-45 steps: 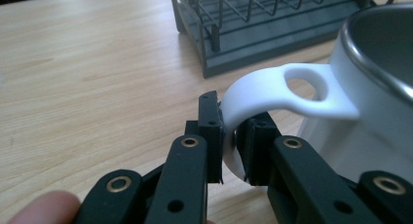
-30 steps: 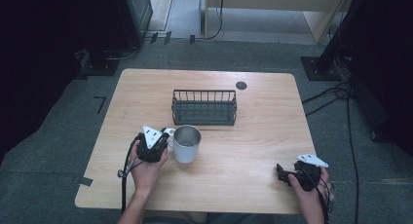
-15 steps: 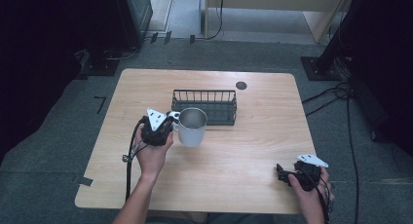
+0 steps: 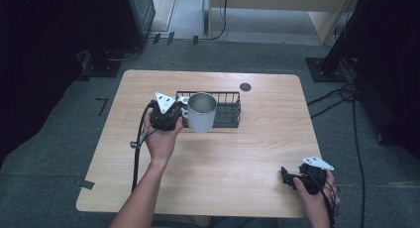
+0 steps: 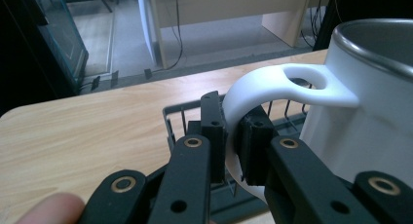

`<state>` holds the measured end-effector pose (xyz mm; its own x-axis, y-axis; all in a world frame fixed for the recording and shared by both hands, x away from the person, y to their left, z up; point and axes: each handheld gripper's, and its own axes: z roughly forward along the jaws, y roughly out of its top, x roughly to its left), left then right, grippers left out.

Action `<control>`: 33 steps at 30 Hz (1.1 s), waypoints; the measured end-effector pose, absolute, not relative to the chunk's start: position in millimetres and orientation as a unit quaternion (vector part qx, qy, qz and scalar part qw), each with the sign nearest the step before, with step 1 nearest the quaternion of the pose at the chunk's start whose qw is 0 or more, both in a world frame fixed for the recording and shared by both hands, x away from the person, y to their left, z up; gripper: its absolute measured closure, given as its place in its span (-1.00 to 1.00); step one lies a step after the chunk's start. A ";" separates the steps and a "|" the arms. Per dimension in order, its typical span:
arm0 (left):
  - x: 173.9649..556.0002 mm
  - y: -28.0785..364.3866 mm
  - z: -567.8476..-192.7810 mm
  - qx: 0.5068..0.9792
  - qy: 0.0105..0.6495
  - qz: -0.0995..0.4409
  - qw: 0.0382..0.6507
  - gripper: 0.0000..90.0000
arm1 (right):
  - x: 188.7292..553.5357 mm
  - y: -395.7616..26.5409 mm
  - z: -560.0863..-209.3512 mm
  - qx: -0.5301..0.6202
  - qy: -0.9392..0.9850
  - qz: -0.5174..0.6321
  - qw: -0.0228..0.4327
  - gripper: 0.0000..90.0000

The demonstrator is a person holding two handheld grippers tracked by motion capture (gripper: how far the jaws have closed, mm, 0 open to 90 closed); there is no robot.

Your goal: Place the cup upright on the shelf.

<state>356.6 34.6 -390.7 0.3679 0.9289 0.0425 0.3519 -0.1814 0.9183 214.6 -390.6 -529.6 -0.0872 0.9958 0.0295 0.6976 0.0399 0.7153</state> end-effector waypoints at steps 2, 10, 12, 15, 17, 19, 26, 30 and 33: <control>365.1 29.2 -387.4 0.697 0.461 0.326 0.443 0.87 | 214.6 -390.6 -529.7 0.627 0.676 0.295 0.252 -1.00; 385.0 18.4 -383.7 0.691 0.467 0.332 0.440 0.87 | 214.6 -390.7 -529.7 0.627 0.676 0.295 0.252 -1.00; 389.8 15.5 -384.4 0.689 0.470 0.333 0.441 0.87 | 214.6 -390.6 -529.7 0.627 0.676 0.296 0.252 -1.00; 396.7 12.7 -385.9 0.686 0.475 0.332 0.440 0.87 | 214.6 -390.6 -529.7 0.627 0.675 0.296 0.252 -1.00; 403.5 10.2 -387.8 0.685 0.478 0.331 0.439 0.87 | 214.6 -390.6 -529.6 0.627 0.676 0.296 0.252 -1.00; 405.5 9.3 -388.4 0.685 0.479 0.332 0.437 0.87 | 214.6 -390.6 -529.7 0.627 0.675 0.296 0.252 -1.00; 422.5 8.4 -397.2 0.671 0.498 0.335 0.435 0.87 | 214.6 -390.6 -529.6 0.627 0.675 0.296 0.252 -1.00; 426.5 6.6 -400.0 0.664 0.504 0.334 0.439 0.87 | 214.6 -390.7 -529.7 0.627 0.676 0.295 0.252 -1.00; 428.0 1.3 -404.3 0.663 0.503 0.346 0.433 0.87 | 214.6 -390.7 -529.7 0.627 0.676 0.295 0.252 -1.00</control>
<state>428.0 1.3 -404.3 0.2543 0.9669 0.0231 0.3685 -0.1190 0.9220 214.6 -390.7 -529.7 -0.0876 0.9957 0.0293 0.6976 0.0403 0.7154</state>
